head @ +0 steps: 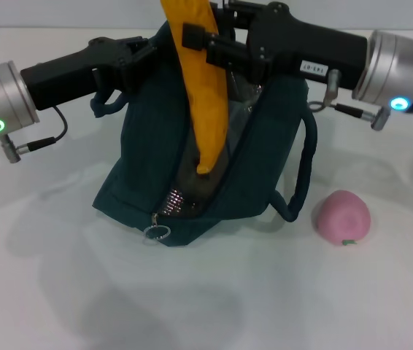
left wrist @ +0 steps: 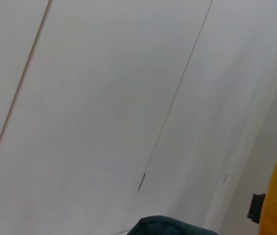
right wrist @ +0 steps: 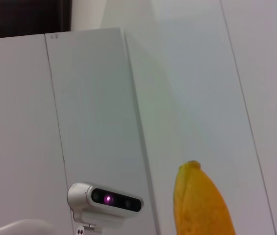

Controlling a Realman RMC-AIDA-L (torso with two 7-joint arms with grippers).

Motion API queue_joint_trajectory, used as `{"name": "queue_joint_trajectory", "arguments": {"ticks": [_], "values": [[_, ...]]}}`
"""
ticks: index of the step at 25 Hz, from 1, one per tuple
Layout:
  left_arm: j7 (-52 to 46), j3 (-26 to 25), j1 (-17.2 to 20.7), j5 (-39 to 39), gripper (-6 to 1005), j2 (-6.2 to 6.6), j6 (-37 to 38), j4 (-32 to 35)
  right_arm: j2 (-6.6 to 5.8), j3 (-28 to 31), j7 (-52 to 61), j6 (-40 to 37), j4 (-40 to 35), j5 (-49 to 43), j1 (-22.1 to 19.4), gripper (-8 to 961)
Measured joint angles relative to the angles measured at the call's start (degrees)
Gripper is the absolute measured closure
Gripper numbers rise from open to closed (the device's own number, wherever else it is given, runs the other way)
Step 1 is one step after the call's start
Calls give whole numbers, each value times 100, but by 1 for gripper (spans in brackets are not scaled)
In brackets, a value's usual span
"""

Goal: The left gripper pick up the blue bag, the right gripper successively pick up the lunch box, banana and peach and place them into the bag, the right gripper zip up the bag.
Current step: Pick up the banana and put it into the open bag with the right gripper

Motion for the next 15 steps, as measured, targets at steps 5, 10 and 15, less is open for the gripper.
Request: {"name": "queue_joint_trajectory", "arguments": {"ticks": [5, 10, 15], "values": [[1, -1, 11, 7, 957, -1, 0, -2, 0, -137, -437, 61, 83, 244, -197, 533], [0, 10, 2, 9, 957, 0, 0, -3, 0, -162, -479, 140, 343, 256, -187, 494], [0, 1, 22, 9, 957, 22, 0, -2, -37, -80, -499, 170, 355, 260, -313, 430]]}}
